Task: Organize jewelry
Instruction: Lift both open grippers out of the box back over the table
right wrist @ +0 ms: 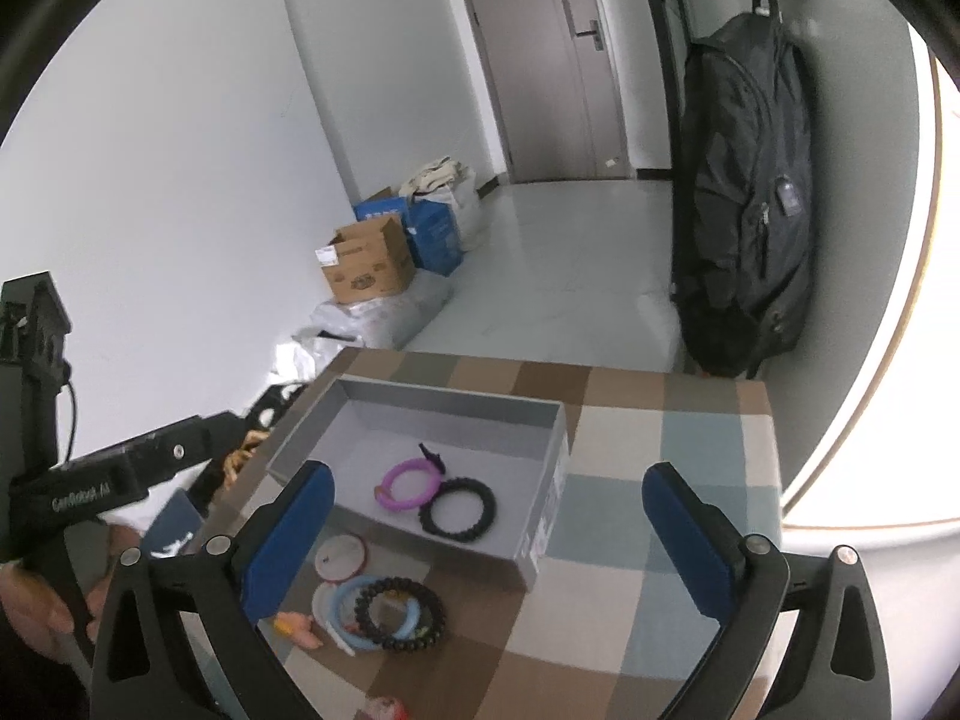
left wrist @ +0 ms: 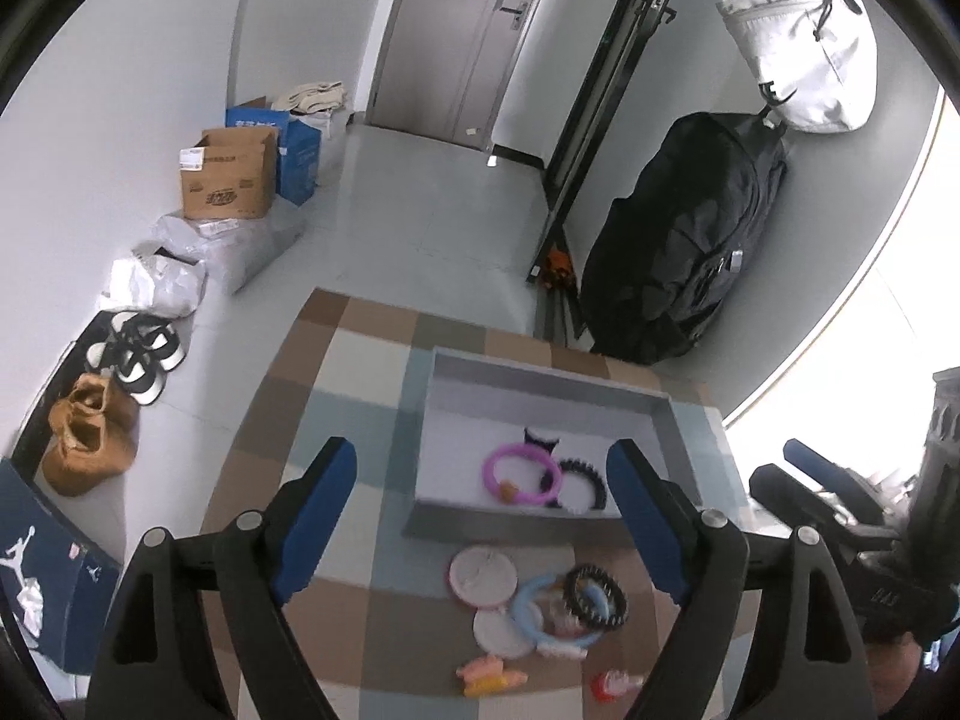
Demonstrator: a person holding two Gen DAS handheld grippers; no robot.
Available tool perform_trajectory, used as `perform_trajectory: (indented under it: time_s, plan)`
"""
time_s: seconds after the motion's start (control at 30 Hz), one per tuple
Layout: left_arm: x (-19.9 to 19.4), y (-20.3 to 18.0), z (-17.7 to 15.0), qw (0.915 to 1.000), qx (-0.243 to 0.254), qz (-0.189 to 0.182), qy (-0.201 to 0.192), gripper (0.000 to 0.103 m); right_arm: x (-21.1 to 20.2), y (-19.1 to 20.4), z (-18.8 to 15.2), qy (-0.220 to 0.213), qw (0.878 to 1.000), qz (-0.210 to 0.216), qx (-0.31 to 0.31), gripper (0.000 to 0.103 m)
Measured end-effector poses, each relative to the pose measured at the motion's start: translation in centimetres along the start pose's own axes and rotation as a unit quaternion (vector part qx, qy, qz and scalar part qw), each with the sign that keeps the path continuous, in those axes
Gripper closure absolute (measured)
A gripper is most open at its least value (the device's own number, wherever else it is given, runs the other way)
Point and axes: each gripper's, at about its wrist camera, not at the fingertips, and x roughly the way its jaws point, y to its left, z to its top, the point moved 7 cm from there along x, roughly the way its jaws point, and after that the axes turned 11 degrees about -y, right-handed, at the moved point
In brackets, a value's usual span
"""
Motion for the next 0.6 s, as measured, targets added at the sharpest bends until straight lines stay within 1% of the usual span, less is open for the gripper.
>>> perform_trajectory:
  time_s: [0.17, 0.3, 0.4, 0.6]
  plan:
    - [-1.0, -0.1, -1.2, 0.9999, 0.01, 0.009, 0.001, 0.021, -1.5, 0.7, -0.4, -0.008, 1.0, -0.018, -0.02, 0.0]
    - [-2.2, -0.3, -2.1, 0.9997, 0.022, 0.013, -0.004, 0.021, -2.8, 1.2, -1.2, -0.015, 1.0, -0.019, -0.018, 0.0]
    - [-2.7, -0.2, -3.6, 0.9996, 0.021, 0.016, 0.008, 0.021, -3.4, 1.0, -2.3, -0.009, 1.0, -0.02, -0.011, 0.0]
    - [-3.6, -0.1, -5.7, 0.9993, 0.021, 0.02, 0.025, 0.021, -4.5, 1.0, -4.0, 0.0, 1.0, -0.006, 0.003, 0.0]
